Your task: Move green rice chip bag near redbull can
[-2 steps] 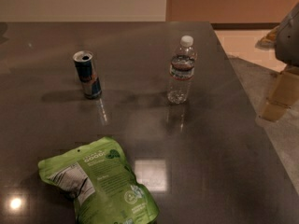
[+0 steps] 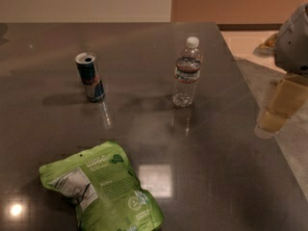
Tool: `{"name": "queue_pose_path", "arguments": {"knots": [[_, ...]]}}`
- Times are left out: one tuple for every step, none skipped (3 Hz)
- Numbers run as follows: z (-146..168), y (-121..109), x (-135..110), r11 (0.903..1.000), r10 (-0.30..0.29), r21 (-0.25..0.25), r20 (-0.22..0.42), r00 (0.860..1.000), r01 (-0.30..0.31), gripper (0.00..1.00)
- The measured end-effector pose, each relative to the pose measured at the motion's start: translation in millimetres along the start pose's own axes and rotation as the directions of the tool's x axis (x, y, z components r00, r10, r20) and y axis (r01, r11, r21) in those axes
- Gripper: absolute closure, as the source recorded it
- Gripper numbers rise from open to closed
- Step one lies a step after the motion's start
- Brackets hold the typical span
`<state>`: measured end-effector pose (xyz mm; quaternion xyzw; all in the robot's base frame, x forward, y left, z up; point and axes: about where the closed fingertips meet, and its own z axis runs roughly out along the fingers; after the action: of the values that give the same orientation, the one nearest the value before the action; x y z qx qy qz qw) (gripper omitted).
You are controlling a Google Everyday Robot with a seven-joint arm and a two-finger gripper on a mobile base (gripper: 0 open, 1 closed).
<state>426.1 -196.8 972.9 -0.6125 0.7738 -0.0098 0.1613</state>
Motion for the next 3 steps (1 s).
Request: {"name": "queue_pose_path", "arguments": {"knots": [[8.5, 24.0, -19.8, 0.9981, -0.019, -0.057, 0.049, 0.999, 0.022, 0.0], [22.4, 65.0, -51.2, 0.9911, -0.026, -0.127, 0.1, 0.995, 0.039, 0.0], [46.5, 115.5, -86.6, 0.9837, -0.02, -0.175, 0.113, 0.993, 0.04, 0.0]]}}
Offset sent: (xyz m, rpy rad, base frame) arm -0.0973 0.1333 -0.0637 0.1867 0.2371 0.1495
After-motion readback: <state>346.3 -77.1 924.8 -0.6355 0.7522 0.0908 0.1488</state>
